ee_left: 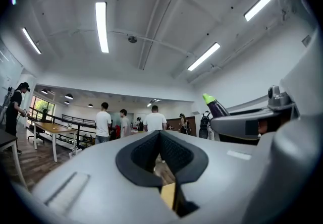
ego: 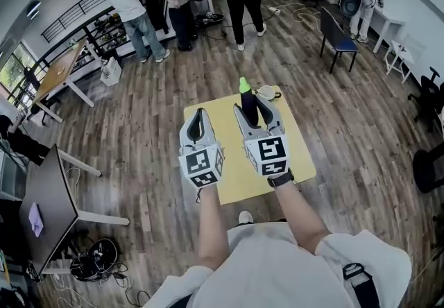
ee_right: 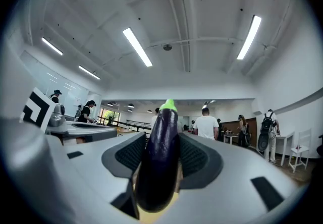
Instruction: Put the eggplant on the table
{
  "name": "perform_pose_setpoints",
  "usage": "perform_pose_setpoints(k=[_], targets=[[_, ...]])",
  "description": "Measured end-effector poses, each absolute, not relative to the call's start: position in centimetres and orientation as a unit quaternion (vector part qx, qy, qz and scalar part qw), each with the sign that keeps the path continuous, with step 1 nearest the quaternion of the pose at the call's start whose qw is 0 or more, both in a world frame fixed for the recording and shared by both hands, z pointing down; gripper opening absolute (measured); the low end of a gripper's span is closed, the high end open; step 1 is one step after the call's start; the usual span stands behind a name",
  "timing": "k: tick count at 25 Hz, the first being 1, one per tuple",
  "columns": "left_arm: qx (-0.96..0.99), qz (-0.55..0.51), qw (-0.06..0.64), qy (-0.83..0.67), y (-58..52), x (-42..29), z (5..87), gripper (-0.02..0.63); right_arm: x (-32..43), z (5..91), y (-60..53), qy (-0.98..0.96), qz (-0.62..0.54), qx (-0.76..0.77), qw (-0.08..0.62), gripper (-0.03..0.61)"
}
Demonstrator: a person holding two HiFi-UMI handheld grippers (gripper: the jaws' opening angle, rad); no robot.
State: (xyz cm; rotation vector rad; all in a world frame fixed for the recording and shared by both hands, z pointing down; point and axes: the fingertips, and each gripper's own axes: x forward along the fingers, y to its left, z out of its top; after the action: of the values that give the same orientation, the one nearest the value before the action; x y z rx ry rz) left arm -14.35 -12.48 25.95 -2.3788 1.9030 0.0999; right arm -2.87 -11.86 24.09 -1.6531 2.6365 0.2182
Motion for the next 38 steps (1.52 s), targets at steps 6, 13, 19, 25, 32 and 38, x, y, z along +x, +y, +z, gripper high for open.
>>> perform_pose_setpoints(k=[6, 13, 19, 25, 32, 38], targets=[[-0.793, 0.013, 0.034, 0.609, -16.1, -14.6, 29.5, 0.008, -3.9, 27.9, -15.2, 0.847, 0.046, -0.529, -0.016, 0.202], [-0.789, -0.019, -0.025, 0.613, -21.4, -14.4, 34.7, 0.008, -4.2, 33.9, -20.3, 0.86, -0.006, -0.508, -0.045, 0.202], [-0.781, -0.054, -0.056, 0.62, -25.0, -14.2, 39.0, 0.008, -4.2, 38.9, -25.4, 0.862, -0.058, -0.498, -0.076, 0.204], [-0.778, -0.073, -0.086, 0.618, -27.2, -14.1, 43.6, 0.008, -4.5, 44.5, -28.0, 0.861, -0.105, -0.484, -0.114, 0.204], [-0.769, -0.096, -0.139, 0.616, -27.7, -13.5, 49.2, 0.008, -4.4, 50.2, -29.1, 0.857, -0.163, -0.462, -0.161, 0.203], [-0.754, -0.112, -0.178, 0.623, -28.2, -14.0, 53.3, 0.008, -4.8, 55.5, -29.6, 0.848, -0.197, -0.446, -0.208, 0.204]])
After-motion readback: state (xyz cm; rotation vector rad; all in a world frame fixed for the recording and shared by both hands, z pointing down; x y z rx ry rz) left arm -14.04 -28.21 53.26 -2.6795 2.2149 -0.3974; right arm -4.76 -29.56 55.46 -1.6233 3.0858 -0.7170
